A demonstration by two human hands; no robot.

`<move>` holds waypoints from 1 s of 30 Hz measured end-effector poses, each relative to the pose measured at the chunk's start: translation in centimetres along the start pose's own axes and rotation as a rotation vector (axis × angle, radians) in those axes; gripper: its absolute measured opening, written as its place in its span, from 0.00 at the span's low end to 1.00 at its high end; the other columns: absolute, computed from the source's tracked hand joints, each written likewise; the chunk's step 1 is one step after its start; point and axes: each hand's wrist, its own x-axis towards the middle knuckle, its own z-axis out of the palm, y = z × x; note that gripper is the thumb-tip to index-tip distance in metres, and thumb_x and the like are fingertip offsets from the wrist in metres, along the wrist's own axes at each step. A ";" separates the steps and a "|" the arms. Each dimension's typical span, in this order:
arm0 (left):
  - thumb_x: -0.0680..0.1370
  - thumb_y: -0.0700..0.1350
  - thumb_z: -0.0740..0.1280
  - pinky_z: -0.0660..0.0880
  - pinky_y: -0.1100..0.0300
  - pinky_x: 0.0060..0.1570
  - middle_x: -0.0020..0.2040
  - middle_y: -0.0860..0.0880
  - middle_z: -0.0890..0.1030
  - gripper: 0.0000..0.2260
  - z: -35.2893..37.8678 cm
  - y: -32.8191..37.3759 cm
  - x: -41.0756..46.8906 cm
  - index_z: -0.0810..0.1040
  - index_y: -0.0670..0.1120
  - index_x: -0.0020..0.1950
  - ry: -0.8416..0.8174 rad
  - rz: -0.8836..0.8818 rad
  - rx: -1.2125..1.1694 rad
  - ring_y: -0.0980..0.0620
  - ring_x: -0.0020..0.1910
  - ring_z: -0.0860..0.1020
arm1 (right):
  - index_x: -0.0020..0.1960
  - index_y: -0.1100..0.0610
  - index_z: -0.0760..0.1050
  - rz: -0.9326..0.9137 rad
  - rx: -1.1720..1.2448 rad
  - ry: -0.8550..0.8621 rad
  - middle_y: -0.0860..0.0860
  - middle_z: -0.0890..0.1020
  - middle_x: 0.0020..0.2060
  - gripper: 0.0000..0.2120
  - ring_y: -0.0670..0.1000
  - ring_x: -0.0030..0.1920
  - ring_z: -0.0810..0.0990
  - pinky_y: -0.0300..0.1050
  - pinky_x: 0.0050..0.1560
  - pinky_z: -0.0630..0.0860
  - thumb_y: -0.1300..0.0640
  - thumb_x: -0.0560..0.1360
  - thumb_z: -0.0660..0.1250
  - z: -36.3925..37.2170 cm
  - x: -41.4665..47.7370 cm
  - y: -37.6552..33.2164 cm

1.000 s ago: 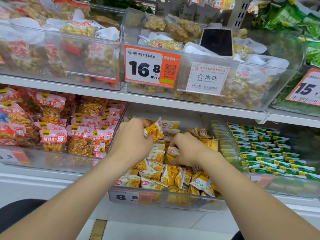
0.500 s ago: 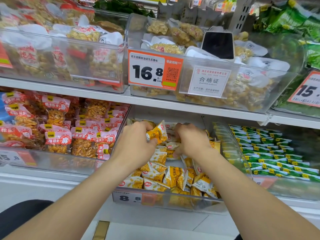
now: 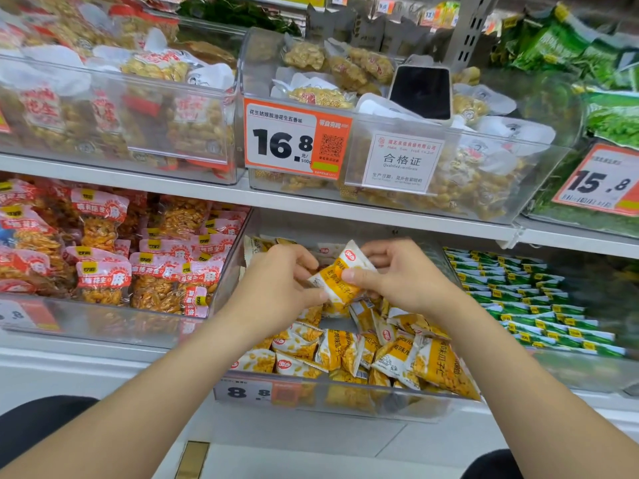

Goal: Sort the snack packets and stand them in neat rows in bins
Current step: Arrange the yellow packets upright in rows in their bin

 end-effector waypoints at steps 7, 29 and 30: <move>0.79 0.49 0.73 0.80 0.51 0.54 0.56 0.52 0.82 0.10 1.3 -1.0 -0.7 0.82 0.51 0.59 -0.162 0.227 0.475 0.51 0.57 0.79 | 0.56 0.45 0.84 -0.028 -0.708 -0.153 0.42 0.83 0.46 0.14 0.48 0.53 0.80 0.49 0.56 0.78 0.49 0.71 0.81 1.2 0.9 1.8; 0.79 0.52 0.73 0.78 0.50 0.56 0.55 0.50 0.80 0.12 1.5 -1.7 -0.3 0.83 0.49 0.59 -0.236 0.296 0.579 0.48 0.57 0.78 | 0.42 0.50 0.85 -0.021 -0.702 -0.194 0.44 0.85 0.34 0.17 0.41 0.40 0.82 0.48 0.47 0.84 0.38 0.66 0.82 1.3 -0.9 -1.0; 0.79 0.52 0.73 0.78 0.50 0.56 0.55 0.50 0.80 0.12 1.4 -1.7 -0.3 0.82 0.49 0.59 -0.237 0.295 0.582 0.48 0.58 0.78 | 0.48 0.50 0.86 0.009 -0.713 -0.297 0.44 0.85 0.37 0.21 0.41 0.42 0.82 0.47 0.48 0.84 0.36 0.65 0.82 1.4 -1.4 -1.0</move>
